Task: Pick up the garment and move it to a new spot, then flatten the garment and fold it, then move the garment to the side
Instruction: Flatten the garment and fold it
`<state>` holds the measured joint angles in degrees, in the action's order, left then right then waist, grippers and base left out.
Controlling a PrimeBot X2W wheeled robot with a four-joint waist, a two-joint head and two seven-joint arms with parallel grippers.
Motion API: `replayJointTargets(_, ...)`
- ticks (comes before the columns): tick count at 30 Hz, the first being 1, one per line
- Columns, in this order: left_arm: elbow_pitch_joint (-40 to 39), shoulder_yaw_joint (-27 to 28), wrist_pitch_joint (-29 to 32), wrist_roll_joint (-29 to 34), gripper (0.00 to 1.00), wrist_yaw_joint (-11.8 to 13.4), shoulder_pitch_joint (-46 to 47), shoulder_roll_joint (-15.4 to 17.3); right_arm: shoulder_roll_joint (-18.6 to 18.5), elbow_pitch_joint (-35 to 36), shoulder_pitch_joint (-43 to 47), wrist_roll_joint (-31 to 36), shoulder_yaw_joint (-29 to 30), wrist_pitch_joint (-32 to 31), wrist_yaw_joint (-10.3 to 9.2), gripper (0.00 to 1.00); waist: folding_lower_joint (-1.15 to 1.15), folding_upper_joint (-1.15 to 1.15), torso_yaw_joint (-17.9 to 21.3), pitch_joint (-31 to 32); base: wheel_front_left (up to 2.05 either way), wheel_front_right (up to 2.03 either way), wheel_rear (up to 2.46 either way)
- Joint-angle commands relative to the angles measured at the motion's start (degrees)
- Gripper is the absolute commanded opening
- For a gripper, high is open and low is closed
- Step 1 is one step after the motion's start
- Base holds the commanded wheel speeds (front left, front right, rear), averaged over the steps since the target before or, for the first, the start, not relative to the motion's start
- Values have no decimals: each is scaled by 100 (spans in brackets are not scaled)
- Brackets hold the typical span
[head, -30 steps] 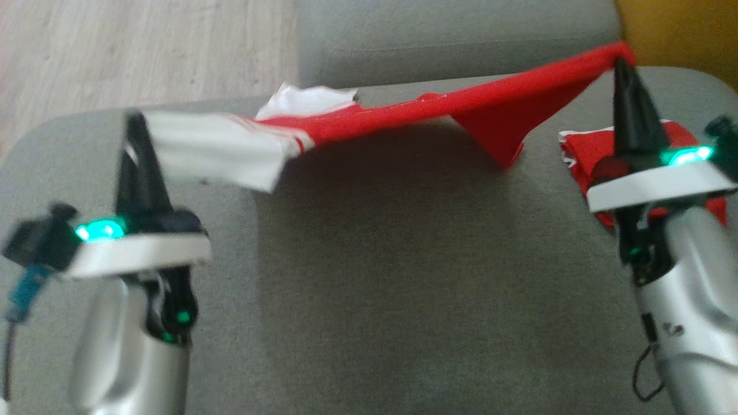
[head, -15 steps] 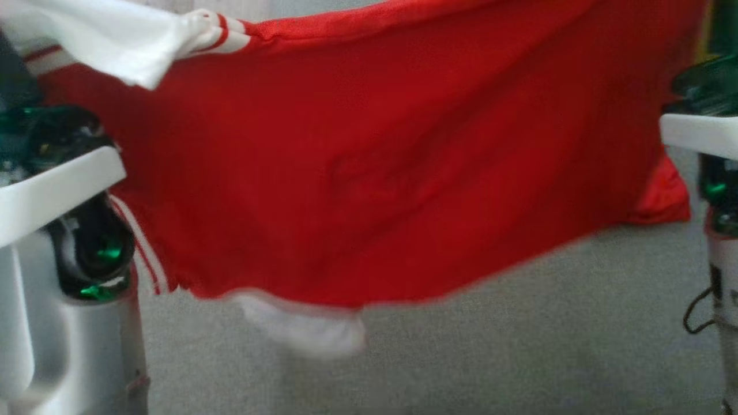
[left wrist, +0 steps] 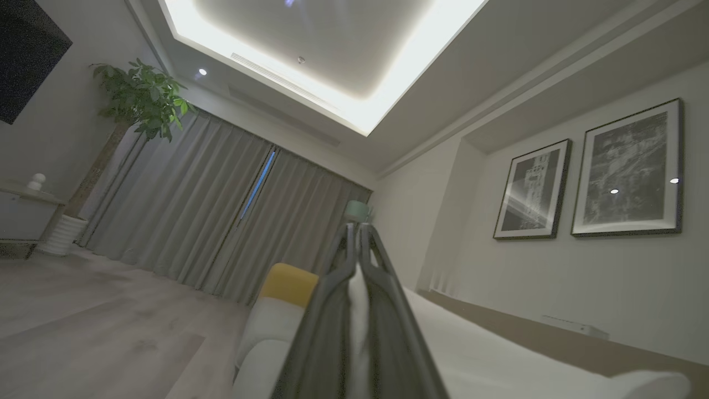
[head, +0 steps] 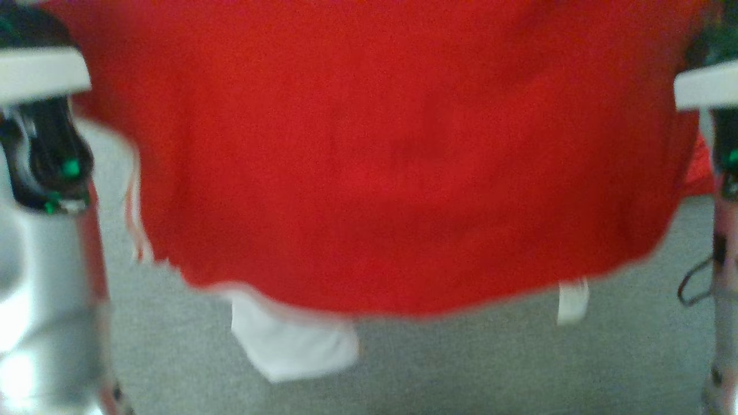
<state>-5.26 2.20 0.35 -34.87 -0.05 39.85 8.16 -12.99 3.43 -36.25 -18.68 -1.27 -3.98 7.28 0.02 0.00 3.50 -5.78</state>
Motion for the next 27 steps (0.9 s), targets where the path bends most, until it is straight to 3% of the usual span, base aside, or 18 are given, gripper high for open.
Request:
replayJointTargets(1,335,284,-7,52,0,-65,602,421,-47,-176,-692,35,-118,-43,21,0,-2,0,-77,-496,0,0,0)
replayJointTargets(3,646,317,-54,75,0,-110,854,522,-62,-443,-952,41,-181,-18,21,0,-2,0,-80,-644,0,0,0)
replayJointTargets(9,2424,192,-371,273,0,-359,2620,899,-246,-2358,-2875,172,-637,441,21,0,-2,0,-230,-1408,0,0,0)
replayJointTargets(15,3725,-8,-900,458,0,-505,4008,987,-199,-4004,-4305,444,-854,1174,21,0,-2,0,-383,-1819,0,0,0)
replayJointTargets(21,4537,-340,-1338,475,0,-686,4155,839,-124,-5068,-4374,430,-1098,1672,21,0,-2,0,-508,-1982,0,0,0)
replayJointTargets(27,4793,-553,-1498,116,0,-739,3170,665,-158,-5720,-3612,-68,-1537,1669,21,0,-2,0,-574,-1792,0,0,0)
